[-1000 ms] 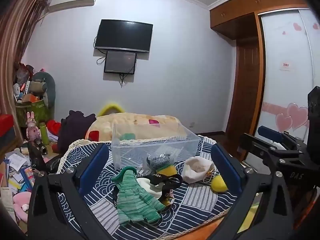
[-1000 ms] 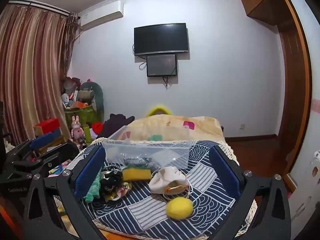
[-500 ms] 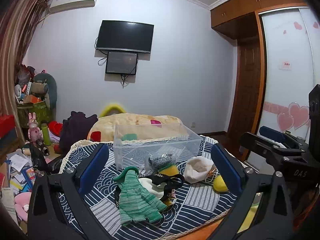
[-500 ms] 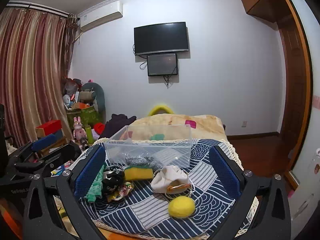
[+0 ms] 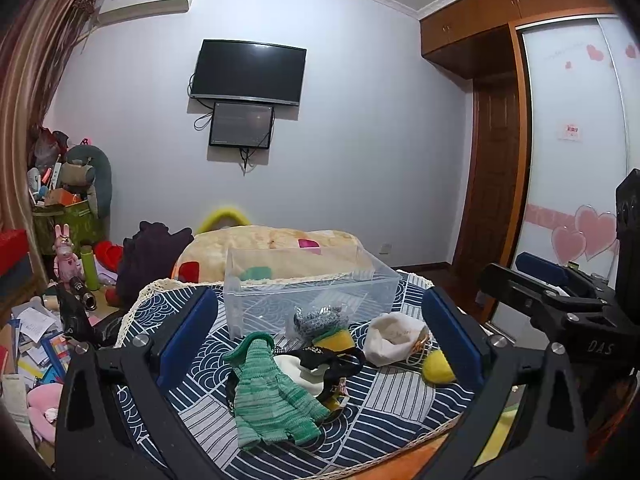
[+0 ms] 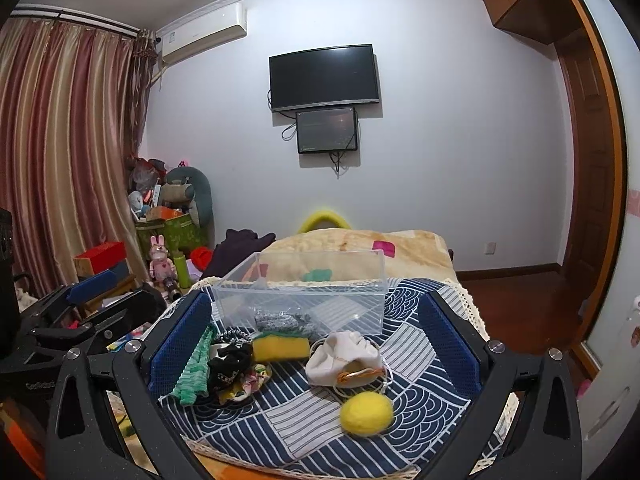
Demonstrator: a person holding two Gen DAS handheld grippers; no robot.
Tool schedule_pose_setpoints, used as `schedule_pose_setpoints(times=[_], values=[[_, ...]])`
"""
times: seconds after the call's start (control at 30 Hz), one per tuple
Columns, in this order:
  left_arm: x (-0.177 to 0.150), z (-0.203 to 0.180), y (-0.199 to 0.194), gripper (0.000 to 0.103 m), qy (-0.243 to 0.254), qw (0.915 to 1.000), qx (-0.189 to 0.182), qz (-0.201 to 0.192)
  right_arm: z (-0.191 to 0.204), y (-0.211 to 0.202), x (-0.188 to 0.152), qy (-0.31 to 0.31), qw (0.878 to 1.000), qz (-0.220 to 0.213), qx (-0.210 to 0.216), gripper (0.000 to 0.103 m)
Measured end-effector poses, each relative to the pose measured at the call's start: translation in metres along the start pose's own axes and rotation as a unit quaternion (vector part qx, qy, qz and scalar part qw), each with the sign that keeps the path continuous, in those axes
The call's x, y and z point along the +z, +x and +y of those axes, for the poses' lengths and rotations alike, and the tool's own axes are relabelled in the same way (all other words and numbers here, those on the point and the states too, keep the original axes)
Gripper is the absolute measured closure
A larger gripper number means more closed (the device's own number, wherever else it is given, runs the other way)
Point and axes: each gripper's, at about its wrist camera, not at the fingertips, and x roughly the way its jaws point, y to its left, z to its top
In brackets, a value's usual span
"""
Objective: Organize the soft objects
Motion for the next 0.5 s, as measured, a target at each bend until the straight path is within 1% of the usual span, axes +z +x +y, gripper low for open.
schedule_pose_setpoints(times=[0.5], values=[[0.0017,-0.0036,-0.0023,0.0,0.004,1.0,0.0,-0.002,0.002,-0.0019,0.0005,-0.001,1.0,-0.002,0.002,0.0]])
